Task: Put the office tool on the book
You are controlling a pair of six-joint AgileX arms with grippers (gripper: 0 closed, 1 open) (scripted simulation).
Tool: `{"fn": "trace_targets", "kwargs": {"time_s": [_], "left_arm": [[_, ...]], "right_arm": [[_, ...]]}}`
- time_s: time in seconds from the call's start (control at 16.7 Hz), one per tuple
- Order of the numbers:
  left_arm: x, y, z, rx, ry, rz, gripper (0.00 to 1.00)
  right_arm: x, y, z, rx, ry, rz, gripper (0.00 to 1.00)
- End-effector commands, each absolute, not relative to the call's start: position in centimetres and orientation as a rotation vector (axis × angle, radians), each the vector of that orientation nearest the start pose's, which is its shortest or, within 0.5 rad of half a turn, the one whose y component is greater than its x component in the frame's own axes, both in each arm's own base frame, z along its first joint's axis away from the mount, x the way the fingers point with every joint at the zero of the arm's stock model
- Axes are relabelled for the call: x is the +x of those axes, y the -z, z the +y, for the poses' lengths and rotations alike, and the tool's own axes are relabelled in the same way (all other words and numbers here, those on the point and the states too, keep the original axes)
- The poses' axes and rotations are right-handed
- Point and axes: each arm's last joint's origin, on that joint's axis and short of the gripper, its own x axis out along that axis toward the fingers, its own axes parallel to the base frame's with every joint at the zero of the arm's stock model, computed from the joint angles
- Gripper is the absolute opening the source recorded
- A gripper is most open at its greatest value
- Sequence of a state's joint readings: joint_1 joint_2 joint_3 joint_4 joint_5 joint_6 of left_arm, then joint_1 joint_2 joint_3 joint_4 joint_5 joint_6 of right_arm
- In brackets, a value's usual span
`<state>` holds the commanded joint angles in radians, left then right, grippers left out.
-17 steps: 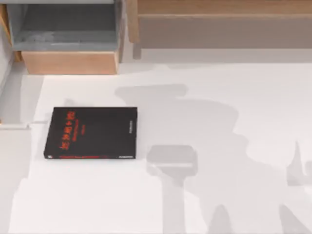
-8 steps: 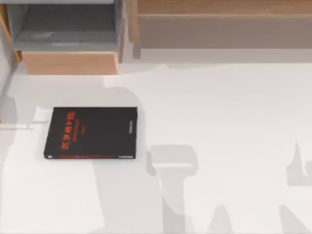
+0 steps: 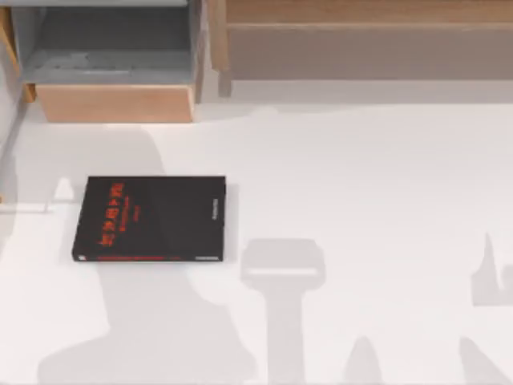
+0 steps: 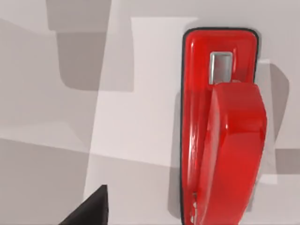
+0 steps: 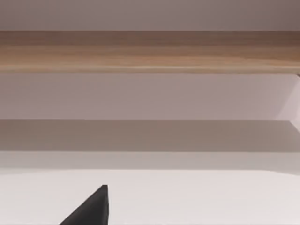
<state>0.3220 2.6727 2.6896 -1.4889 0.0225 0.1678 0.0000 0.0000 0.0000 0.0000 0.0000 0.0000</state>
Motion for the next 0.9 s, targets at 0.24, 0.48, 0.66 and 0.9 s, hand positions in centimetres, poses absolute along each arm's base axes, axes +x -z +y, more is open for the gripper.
{"fn": "trace_targets", "kwargs": {"time_s": [0.24, 0.48, 0.66, 0.9], "left_arm": [[48.6, -18.5, 17.0, -0.122, -0.139, 1.468, 1.0], [48.8, -18.0, 17.2, -0.123, -0.139, 1.473, 1.0], [49.1, -17.3, 17.8, -0.124, -0.138, 1.474, 1.0], [49.1, -16.5, 17.9, -0.122, -0.138, 1.468, 1.0]], "right_arm": [[10.6, -16.0, -0.1, 0.0, 0.0, 0.0, 1.0], [10.6, -16.0, -0.1, 0.0, 0.0, 0.0, 1.0], [10.6, -16.0, -0.1, 0.0, 0.0, 0.0, 1.0], [10.6, -16.0, -0.1, 0.0, 0.0, 0.0, 1.0]]}}
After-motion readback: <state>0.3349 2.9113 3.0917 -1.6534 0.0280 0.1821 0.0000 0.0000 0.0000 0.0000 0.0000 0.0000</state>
